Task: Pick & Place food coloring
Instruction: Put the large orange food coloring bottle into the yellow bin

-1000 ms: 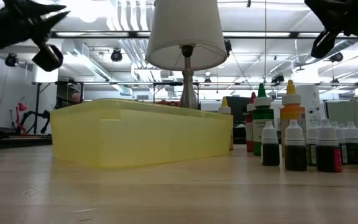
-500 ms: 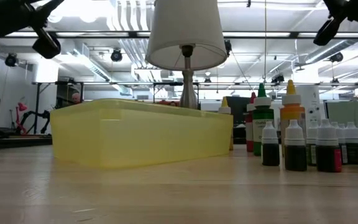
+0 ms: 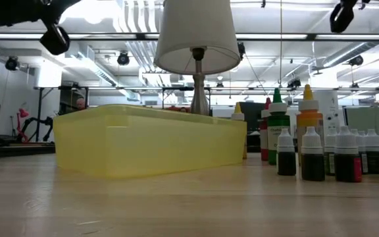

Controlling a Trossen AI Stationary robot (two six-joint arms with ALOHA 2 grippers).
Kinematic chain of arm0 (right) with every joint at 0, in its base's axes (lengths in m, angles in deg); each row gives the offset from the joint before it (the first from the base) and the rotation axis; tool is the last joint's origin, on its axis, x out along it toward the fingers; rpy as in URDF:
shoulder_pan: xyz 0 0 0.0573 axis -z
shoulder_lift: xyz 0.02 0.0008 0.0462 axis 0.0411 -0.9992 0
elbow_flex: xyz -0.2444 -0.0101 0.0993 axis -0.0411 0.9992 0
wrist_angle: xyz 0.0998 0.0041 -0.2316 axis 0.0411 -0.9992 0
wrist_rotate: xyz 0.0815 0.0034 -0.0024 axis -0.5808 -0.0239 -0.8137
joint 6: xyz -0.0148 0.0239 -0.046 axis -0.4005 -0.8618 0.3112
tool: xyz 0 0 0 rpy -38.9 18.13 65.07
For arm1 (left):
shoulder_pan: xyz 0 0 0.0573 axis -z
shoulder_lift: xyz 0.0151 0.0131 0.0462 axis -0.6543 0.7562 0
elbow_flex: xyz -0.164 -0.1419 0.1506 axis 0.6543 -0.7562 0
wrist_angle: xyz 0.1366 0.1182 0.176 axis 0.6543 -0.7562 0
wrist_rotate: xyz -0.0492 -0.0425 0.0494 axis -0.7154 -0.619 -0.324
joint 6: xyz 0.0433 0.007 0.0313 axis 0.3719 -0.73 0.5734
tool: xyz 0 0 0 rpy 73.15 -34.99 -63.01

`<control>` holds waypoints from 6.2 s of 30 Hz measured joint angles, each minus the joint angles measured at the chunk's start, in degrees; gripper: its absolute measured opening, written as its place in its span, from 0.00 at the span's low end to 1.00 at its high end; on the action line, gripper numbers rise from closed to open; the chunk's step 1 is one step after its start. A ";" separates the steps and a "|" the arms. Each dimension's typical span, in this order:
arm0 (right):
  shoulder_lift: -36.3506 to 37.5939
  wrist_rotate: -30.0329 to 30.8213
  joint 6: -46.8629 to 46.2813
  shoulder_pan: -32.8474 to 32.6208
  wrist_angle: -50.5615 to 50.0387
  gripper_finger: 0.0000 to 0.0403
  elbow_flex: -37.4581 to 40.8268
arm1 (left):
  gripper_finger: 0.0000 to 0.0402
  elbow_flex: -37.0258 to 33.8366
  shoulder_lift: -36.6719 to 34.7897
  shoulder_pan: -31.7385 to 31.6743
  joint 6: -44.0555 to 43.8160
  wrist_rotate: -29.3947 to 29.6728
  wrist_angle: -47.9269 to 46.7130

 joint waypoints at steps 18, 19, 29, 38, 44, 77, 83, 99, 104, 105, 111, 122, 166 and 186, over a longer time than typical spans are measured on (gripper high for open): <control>-18.04 0.51 8.39 0.00 -15.81 0.02 -17.28 | 0.00 22.62 17.47 0.00 10.21 -0.02 -21.66; -18.53 0.88 8.07 0.00 -15.76 0.02 -17.32 | 0.00 22.93 18.06 0.00 10.31 -0.02 -21.73; -23.37 1.46 4.27 0.00 -16.08 0.02 -17.58 | 0.00 22.77 23.21 0.00 10.76 -0.10 -22.36; -28.05 1.43 4.48 0.00 -19.26 0.02 -21.67 | 0.00 23.32 27.97 0.00 10.76 -0.57 -21.71; -31.67 1.49 4.82 0.00 -27.17 0.02 -26.09 | 0.00 23.36 30.07 0.00 10.76 -0.76 -20.99; -36.38 3.78 0.71 0.00 -35.22 0.03 -27.41 | 0.00 23.32 36.19 0.00 9.82 -5.49 -15.15; -36.38 4.92 -3.52 0.00 -39.36 0.12 -27.39 | 0.00 23.30 36.19 0.00 9.78 -5.49 -15.13; -40.00 -0.12 -3.05 5.57 -42.07 0.42 -27.41 | 0.00 23.28 36.17 0.00 9.71 -5.46 -14.97; -42.35 -0.80 0.93 8.16 -46.31 0.46 -28.67 | 0.00 23.28 36.17 0.00 9.69 -5.46 -14.99; -42.78 -0.90 2.37 8.54 -46.61 0.47 -28.81 | 0.00 23.28 36.17 0.00 9.67 -5.46 -14.98; -45.27 -4.33 8.23 12.11 -47.32 0.50 -29.40 | 0.00 23.21 36.17 0.00 9.67 -5.46 -14.98; -50.06 -7.35 15.16 17.06 -47.73 0.50 -29.40 | 0.00 23.21 36.17 0.00 9.67 -5.46 -14.99; -42.02 -4.68 14.18 18.97 -5.42 0.50 9.38 | 0.00 22.86 36.15 0.00 9.89 -4.31 -15.00; -52.95 -3.38 18.07 19.52 17.43 0.50 17.20 | 0.00 22.86 36.15 -0.01 9.89 -3.03 -14.98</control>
